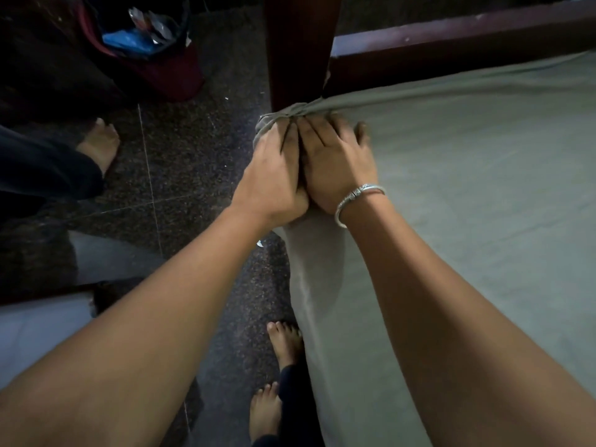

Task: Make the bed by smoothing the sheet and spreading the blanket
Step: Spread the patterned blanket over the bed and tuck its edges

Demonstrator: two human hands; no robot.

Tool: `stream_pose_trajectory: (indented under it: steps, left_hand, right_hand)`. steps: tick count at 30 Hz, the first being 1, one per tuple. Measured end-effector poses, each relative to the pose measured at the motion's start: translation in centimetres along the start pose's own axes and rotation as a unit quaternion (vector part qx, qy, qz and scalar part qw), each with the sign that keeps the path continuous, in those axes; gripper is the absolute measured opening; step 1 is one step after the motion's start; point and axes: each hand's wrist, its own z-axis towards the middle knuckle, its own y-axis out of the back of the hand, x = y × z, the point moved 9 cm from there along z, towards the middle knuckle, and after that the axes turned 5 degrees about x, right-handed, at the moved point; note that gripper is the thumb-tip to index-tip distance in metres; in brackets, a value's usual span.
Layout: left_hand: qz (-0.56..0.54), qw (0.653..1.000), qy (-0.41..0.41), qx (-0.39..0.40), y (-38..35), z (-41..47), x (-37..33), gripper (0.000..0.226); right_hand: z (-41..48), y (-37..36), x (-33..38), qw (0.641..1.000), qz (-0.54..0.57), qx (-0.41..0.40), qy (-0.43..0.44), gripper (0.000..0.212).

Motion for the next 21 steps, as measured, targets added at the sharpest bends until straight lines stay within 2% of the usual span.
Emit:
stream_pose_trajectory:
  steps: [4,7,9,11,17,19,21]
  left_hand:
    - [-0.078,0.991,0.071,0.079,0.1,1.9,2.5,0.075]
    - [-0.104,0.977,0.139,0.125,-0.3,3.5,3.6,0.057]
    - [-0.136,0.961,0.199,0.134,-0.6,3.9,4.7,0.039]
    - [-0.153,0.959,0.212,0.112,-0.8,3.7,4.7,0.032]
    - [-0.103,0.979,0.162,0.074,-1.7,1.4,3.1,0.064]
    - [-0.102,0.975,0.176,0.093,-1.6,1.4,3.1,0.068]
    - [-0.127,0.966,0.196,0.11,-1.5,1.7,3.4,0.062]
  right_hand:
    - [1.5,0.1,0.0,0.999,-0.025,0.03,0.0,0.046]
    - [3.4,0.2,0.1,0.995,-0.05,0.09,-0.015,0.041]
    - [4.3,0.1,0.8,0.989,-0.074,0.125,-0.009,0.041]
    - [3.8,-0.1,0.8,0.992,-0.065,0.105,-0.006,0.04]
    - [0.4,-1.2,-0.7,0.999,0.017,-0.029,-0.012,0.058]
    - [0.8,-1.1,-0.7,1.0,0.006,0.008,-0.012,0.066]
    - [1.1,-0.5,-0.8,0.999,-0.03,0.043,-0.01,0.072]
